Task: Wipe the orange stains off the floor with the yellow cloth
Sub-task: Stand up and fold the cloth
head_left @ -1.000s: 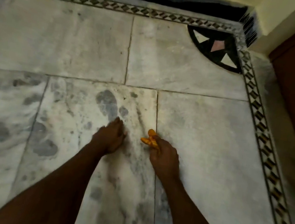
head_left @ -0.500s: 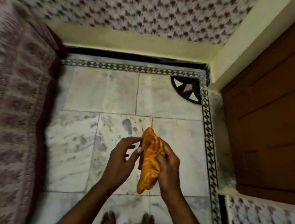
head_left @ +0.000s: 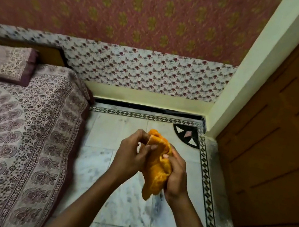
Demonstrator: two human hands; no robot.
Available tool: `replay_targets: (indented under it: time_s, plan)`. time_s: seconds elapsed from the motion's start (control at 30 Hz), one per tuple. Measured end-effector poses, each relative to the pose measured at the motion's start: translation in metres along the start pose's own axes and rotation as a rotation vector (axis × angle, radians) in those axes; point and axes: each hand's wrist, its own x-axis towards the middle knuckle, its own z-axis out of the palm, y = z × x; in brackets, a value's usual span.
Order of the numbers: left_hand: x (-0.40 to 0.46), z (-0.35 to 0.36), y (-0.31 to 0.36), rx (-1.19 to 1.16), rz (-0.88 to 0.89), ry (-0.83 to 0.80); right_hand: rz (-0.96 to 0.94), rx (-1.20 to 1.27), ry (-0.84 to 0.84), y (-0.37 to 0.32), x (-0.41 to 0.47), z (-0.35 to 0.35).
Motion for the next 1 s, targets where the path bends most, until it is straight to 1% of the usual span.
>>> replay_targets:
  time_s: [0.03,0.13,0.2,0.23,0.3,0.37,0.4,0.47,0.53,0.6,0.63,0.7,0.73,0.77,0.8,0.83,0.87,0.9,0.93,0.97,1.0]
  plan:
    - [0.002,0.000,0.008,0.026,0.015,-0.011,0.045,0.125,0.027,-0.003,0.000,0.001]
    - [0.015,-0.002,0.032,0.150,0.117,0.006,0.282,0.507,0.147,-0.005,0.009,-0.001]
    - [0.028,-0.006,0.050,0.231,0.218,0.002,0.368,0.658,0.197,0.001,0.018,-0.012]
    - [0.035,-0.008,0.059,0.288,0.265,-0.012,0.391,0.694,0.204,0.006,0.022,-0.017]
    - [0.046,-0.013,0.076,0.428,0.375,-0.050,0.447,0.667,0.257,0.020,0.028,-0.029]
    - [0.053,-0.015,0.090,0.527,0.526,-0.120,0.564,0.571,0.308,0.033,0.027,-0.039]
    - [0.053,-0.014,0.096,0.563,0.595,-0.162,0.632,0.552,0.274,0.038,0.026,-0.044]
    - [0.045,-0.009,0.101,0.622,0.704,-0.216,0.743,0.633,0.175,0.039,0.019,-0.050]
    - [0.021,0.001,0.096,0.687,0.821,-0.224,0.719,0.672,0.191,0.039,0.019,-0.053]
    - [-0.016,0.016,0.079,0.723,0.890,-0.291,0.666,0.616,0.061,0.026,0.018,-0.052]
    - [-0.036,0.025,0.065,0.737,0.894,-0.341,0.658,0.524,0.011,0.019,0.018,-0.051]
    - [-0.079,0.033,0.031,0.771,0.868,-0.398,0.680,0.337,0.006,0.018,0.025,-0.053]
    - [-0.098,0.034,0.014,0.723,0.809,-0.366,0.671,0.276,0.020,0.019,0.026,-0.054]
    - [-0.115,0.033,0.000,0.614,0.691,-0.296,0.655,0.246,0.035,0.020,0.026,-0.055]
    - [-0.127,0.030,-0.009,0.445,0.495,-0.188,0.625,0.237,0.046,0.021,0.025,-0.054]
    - [-0.132,0.027,-0.012,0.250,0.259,-0.047,0.589,0.246,0.050,0.021,0.024,-0.052]
    - [-0.132,0.024,-0.016,0.071,0.025,0.101,0.549,0.254,0.032,0.020,0.021,-0.049]
    - [-0.125,0.021,-0.020,-0.088,-0.198,0.200,0.503,0.235,0.003,0.019,0.017,-0.045]
    - [-0.114,0.016,-0.024,-0.239,-0.399,0.219,0.454,0.191,-0.028,0.015,0.012,-0.039]
    - [-0.100,0.008,-0.030,-0.376,-0.558,0.163,0.409,0.133,-0.054,0.011,0.005,-0.031]
    - [-0.086,0.002,-0.032,-0.502,-0.655,0.058,0.377,0.084,-0.070,0.005,-0.001,-0.022]
